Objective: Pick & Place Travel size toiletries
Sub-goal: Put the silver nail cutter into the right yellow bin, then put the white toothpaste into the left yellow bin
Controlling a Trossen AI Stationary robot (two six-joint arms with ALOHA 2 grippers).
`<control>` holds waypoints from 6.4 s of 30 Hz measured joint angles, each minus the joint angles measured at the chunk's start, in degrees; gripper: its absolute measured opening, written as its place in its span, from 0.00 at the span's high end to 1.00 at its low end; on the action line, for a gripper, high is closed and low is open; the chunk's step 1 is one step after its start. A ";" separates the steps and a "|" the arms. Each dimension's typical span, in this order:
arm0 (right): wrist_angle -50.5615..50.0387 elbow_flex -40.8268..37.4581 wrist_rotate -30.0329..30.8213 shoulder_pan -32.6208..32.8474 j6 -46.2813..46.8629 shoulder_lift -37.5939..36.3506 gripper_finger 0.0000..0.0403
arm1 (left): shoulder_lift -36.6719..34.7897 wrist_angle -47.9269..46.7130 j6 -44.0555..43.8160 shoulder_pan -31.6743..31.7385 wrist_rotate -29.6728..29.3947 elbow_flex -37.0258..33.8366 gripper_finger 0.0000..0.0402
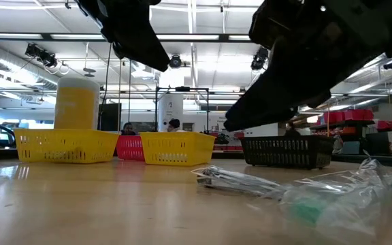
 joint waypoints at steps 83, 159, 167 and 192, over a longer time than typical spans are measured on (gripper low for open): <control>-16.99 17.18 -4.16 -30.86 -15.70 7.35 0.81 | 0.02 2.89 -6.62 -6.39 -7.02 0.00 0.62; -74.39 17.27 -35.26 4.83 61.39 -8.71 0.62 | 0.02 2.97 -2.45 -6.20 -9.57 0.02 0.62; -72.68 17.25 -35.04 10.21 76.65 -8.58 0.63 | 0.02 4.08 4.90 -4.34 -14.26 0.02 0.62; -69.32 19.33 -35.22 12.12 84.22 -1.30 0.64 | 0.02 21.06 12.48 15.05 -11.60 0.02 0.62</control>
